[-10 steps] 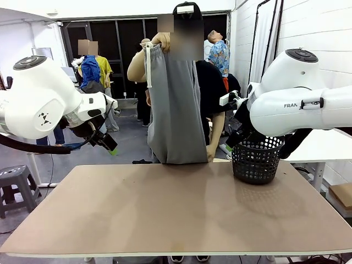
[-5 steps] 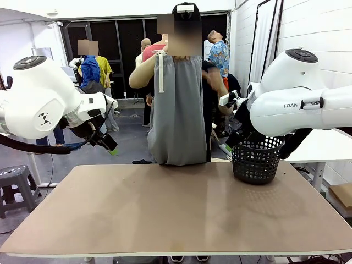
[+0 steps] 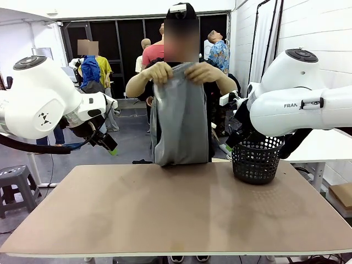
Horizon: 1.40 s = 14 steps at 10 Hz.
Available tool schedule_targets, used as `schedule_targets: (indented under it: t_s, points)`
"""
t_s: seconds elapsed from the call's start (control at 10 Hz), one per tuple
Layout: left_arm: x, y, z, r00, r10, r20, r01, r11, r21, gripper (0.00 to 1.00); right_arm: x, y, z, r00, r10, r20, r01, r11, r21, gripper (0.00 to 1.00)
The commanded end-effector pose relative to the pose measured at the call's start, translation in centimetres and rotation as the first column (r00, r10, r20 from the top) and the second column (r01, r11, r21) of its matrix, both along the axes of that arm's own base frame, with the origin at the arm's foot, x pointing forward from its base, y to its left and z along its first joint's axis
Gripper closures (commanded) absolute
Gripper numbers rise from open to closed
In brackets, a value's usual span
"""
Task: Fold the training pants.
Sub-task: Grab both ends of the Training pants handed by a person.
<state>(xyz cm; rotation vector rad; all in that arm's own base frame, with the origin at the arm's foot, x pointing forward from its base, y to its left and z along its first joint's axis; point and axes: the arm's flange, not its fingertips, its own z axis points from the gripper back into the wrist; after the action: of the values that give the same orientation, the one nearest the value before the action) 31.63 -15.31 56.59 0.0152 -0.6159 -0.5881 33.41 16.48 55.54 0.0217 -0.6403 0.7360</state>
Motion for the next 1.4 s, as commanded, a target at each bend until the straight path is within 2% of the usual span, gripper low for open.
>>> schedule_targets:
  t_s: [0.0, 1.3]
  points:
    - [0.17, 0.03, -0.02, 1.0, 0.001, 0.007, -0.001, 1.0, -0.006, 0.0, 0.03, -0.03, -0.05, 1.0, 0.003, -0.004, -0.003, 1.0, 0.007, 0.0]
    - [0.17, 0.03, -0.02, 1.0, 0.001, 0.007, -0.001, 1.0, -0.006, 0.0, 0.03, -0.03, -0.05, 1.0, 0.003, -0.004, -0.003, 1.0, 0.007, 0.0]
